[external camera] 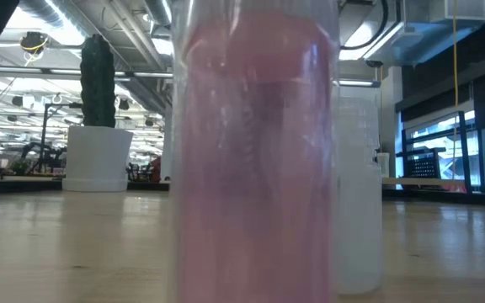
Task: Pick and place medicine bottles onto shelf by color
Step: Put the top yellow pill bottle on the shelf aligned with the other yellow pill bottle
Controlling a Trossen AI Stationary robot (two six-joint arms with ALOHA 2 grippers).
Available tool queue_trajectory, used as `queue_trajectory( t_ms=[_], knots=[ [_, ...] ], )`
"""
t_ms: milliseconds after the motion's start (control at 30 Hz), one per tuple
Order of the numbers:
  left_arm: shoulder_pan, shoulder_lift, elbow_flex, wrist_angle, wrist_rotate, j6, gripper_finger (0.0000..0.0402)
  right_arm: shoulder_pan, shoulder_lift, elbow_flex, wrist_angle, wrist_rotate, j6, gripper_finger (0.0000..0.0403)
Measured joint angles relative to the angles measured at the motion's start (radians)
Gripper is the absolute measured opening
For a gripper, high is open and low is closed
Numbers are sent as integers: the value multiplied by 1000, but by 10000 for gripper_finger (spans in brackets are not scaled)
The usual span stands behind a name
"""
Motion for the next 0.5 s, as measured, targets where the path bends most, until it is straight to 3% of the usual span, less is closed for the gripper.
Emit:
queue_trajectory(
  t_ms=[500],
  knots=[
    [-1,80,-19,82,-10,-27,98,0,0,0,13,0,0,209]
  ],
)
